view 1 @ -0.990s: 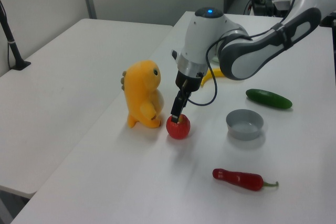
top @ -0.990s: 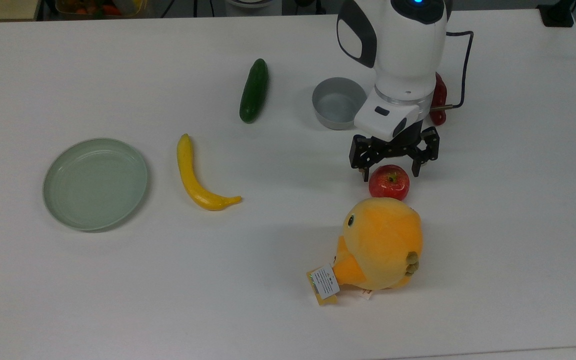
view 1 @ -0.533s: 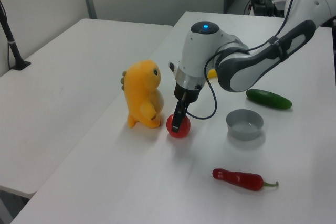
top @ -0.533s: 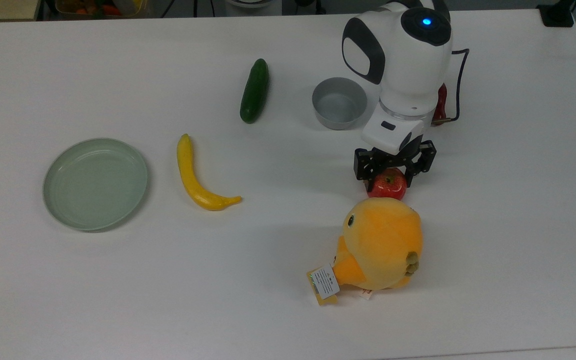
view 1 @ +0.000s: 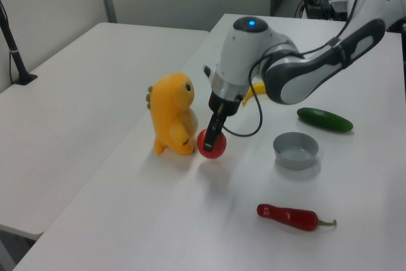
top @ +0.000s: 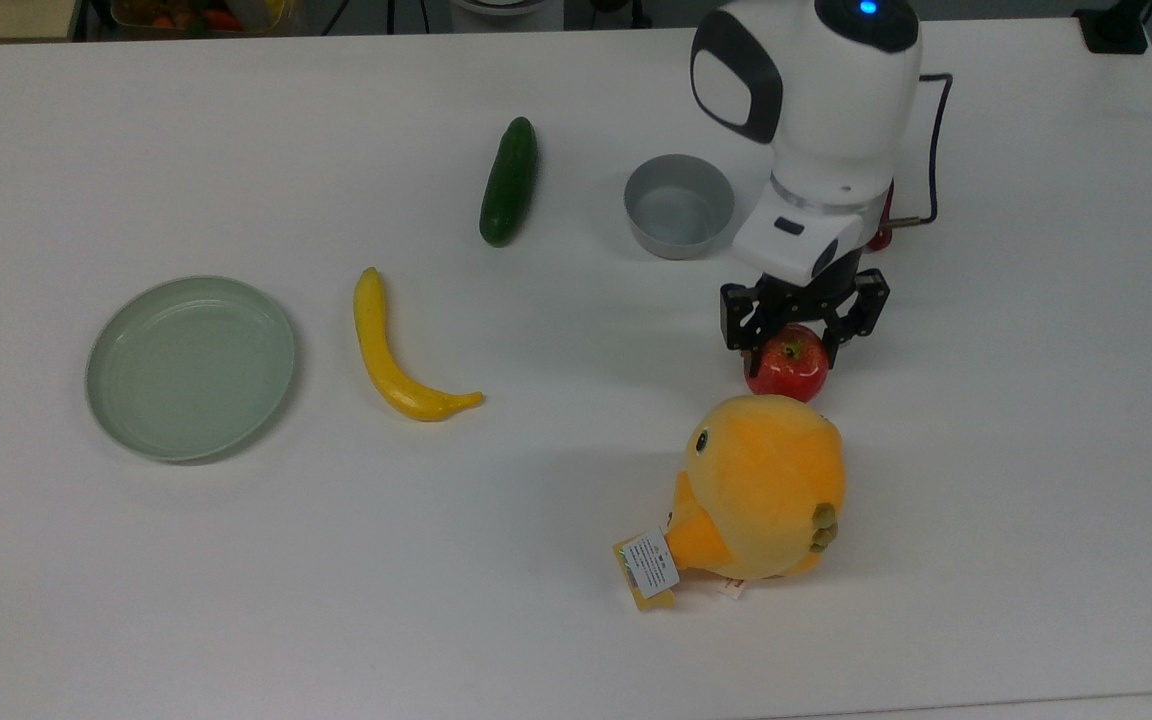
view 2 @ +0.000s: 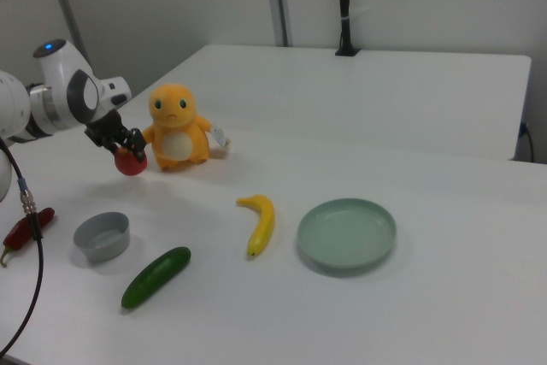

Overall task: Put the red apple in the bowl
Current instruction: 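Carry the apple over the grey bowl and lower it in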

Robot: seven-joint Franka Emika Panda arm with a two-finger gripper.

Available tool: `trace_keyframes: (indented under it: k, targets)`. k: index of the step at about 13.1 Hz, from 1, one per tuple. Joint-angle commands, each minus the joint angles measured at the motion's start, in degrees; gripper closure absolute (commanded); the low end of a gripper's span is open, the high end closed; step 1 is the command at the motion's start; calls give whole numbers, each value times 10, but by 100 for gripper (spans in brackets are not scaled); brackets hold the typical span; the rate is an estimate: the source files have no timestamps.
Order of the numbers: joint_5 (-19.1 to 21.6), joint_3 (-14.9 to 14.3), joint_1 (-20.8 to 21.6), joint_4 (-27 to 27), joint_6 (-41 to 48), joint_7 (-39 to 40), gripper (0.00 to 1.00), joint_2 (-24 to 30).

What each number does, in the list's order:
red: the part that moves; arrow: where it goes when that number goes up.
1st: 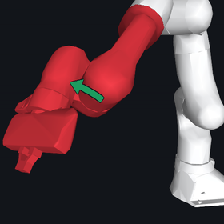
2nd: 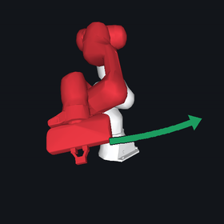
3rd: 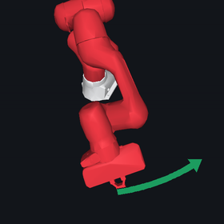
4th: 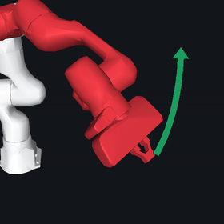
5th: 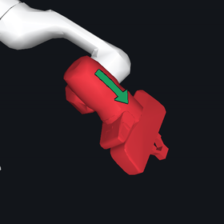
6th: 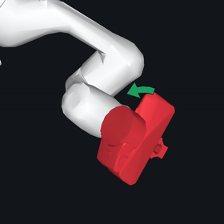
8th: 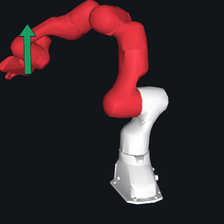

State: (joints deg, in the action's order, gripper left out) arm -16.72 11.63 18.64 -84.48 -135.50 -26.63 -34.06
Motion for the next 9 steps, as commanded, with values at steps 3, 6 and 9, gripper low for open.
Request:
trace_keyframes:
  k: [3,6,9]
  targets:
    - [26,25,-42,-152,42,9,89,163]
    - [87,25,-70,-173,120,84,89,229]
    - [114,24,-76,-232,156,122,89,302]
